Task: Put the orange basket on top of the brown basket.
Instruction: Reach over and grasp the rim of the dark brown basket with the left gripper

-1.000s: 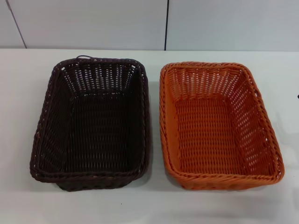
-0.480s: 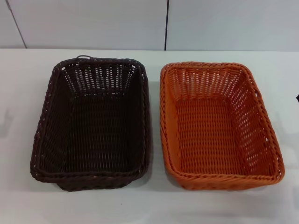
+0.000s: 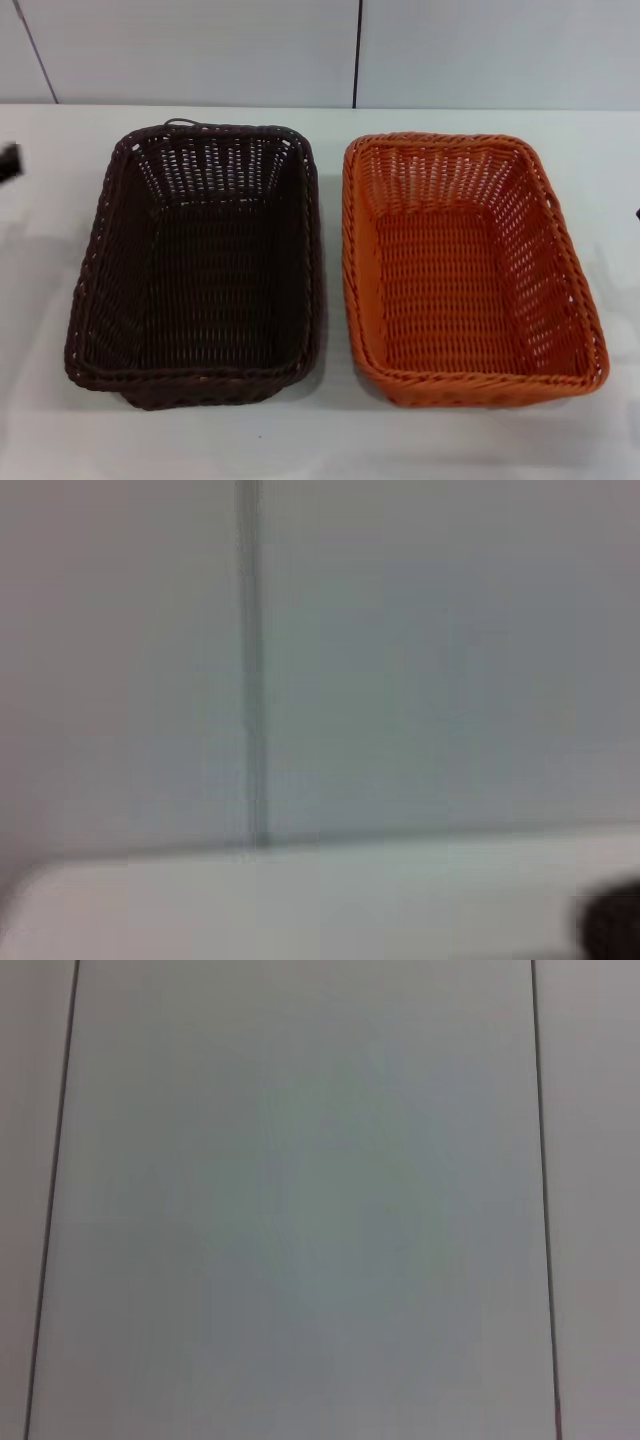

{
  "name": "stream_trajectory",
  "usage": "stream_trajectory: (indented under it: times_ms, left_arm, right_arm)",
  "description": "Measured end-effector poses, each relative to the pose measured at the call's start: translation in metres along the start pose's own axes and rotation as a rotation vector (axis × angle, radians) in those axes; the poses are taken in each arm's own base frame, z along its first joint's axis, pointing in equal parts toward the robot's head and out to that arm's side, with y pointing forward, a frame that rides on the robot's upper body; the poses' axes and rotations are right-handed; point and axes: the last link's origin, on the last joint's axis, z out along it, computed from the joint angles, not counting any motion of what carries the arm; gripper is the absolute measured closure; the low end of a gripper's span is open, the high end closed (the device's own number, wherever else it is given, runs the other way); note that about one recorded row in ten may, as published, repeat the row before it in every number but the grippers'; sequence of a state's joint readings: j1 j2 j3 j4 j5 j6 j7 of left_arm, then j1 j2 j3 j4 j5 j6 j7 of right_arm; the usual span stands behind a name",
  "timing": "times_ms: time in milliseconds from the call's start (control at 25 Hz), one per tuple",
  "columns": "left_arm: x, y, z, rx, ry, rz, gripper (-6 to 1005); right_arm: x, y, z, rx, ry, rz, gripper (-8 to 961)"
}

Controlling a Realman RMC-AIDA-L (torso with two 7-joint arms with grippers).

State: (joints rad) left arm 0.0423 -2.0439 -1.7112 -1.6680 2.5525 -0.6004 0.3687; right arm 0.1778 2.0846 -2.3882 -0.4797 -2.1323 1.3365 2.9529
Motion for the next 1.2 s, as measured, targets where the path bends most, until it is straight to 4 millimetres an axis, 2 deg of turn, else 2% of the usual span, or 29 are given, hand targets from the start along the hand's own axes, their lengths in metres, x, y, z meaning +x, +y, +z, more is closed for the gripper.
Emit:
stream_trajectory:
  times_ms: [40,160,440,800,1200]
  left_arm:
    - [0.0,0.0,0.0,0.0,0.0,0.0,242]
    - [0.003,0.026,0.001,-0.128,-0.129,0.003,242]
    - [0.0,0.048,0.002,-0.192,-0.164,0.016,242]
    - [-0.011,0.053,0.006,-0.211,-0.221,0.018,253]
    - [-0.028,0.054,0.02,-0.217,-0.276,-0.001,285]
  right_arm:
    - [0.0,0.0,0.0,-0.001,0.0,0.0,126]
    - [0.0,0.001,0.0,-0.004,0.002,0.0,126]
    - [0.002,0.0,-0.001,0.002,0.013,0.0,125]
    - [0.001,0.001,0.0,-0.007,0.009,-0.002,125]
    - [-0.001,0.002,0.0,-0.014,-0.006,-0.008,126]
